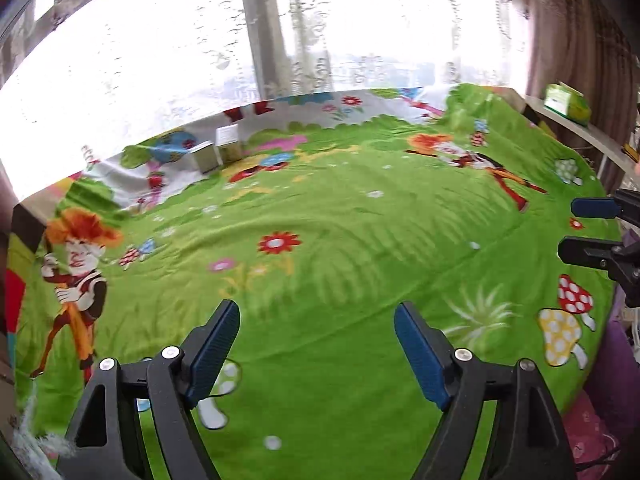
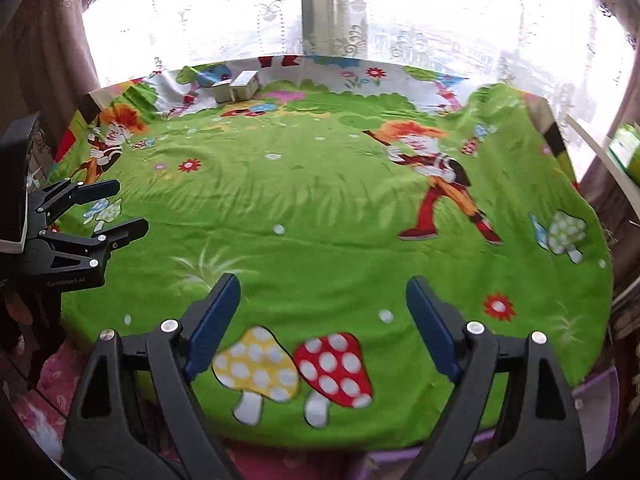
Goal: Organize rigid objects
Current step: 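Open both tools and move them back over the bed, then grasp the white cube box with the left tool while the right tool grasps the white medicine box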
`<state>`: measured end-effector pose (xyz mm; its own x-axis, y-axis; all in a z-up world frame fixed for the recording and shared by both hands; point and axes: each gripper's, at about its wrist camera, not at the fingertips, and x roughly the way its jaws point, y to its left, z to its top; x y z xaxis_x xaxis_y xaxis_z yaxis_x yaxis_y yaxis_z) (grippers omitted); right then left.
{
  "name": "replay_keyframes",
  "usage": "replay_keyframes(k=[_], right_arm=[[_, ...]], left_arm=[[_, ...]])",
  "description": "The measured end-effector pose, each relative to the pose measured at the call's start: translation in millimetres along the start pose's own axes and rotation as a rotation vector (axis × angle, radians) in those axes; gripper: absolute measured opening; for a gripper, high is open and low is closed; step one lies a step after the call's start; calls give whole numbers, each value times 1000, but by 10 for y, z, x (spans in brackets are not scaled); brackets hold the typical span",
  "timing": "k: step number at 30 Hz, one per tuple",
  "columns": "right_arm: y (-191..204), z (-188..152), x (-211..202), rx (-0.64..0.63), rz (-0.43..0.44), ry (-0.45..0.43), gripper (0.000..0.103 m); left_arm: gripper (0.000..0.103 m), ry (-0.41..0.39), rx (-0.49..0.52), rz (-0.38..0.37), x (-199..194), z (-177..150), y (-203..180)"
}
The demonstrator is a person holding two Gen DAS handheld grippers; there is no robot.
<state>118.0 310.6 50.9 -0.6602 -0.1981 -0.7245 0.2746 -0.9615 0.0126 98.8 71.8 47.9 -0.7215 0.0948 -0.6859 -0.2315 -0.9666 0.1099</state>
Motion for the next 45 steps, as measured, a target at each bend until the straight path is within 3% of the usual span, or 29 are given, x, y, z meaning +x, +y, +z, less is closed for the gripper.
replay_keyframes(k=[3,8,11,14,20,24,27,31,34,38,42,43,44,45], right_arm=[[406,500,656,-41,88,32,87],[747,1387,1469,58,163,14,87],[933,1954,1846,94,157,-26,87],[1035,2503,2257,139,123,-39,87],[1215,3233,3139,219,46,28,87],[1336,3374,3556,172,-46,100,87],[1238,3342,3585,194,11,92,87],[835,3212,3623,336,151,150,87],[493,3156,3612,494,163,131,86],[570,3144,3688,398,104,173,86],[968,3044,3699,163,24,189,86],[1035,3011,3679,114,23,178,84],[1084,2976,3642,65,33,164,68],[1114,2941,3585,13,45,150,43]], left_arm=[[82,38,-132,95,138,-70,615],[82,58,-348,144,231,-326,1209],[82,53,-458,105,216,-404,1366],[83,66,-486,77,249,-424,1377],[85,52,-542,15,261,-457,1457],[85,-111,-660,-96,31,-576,1646],[85,-201,-717,-180,-119,-660,1748],[85,-205,-759,-210,-90,-649,1792],[85,-202,-709,-185,-94,-608,1701],[85,-206,-647,-142,-125,-582,1596],[85,-185,-707,-123,-110,-611,1685],[85,-171,-740,-118,-101,-628,1736],[85,-153,-768,-105,-100,-634,1782],[85,-141,-785,-86,-110,-619,1813]])
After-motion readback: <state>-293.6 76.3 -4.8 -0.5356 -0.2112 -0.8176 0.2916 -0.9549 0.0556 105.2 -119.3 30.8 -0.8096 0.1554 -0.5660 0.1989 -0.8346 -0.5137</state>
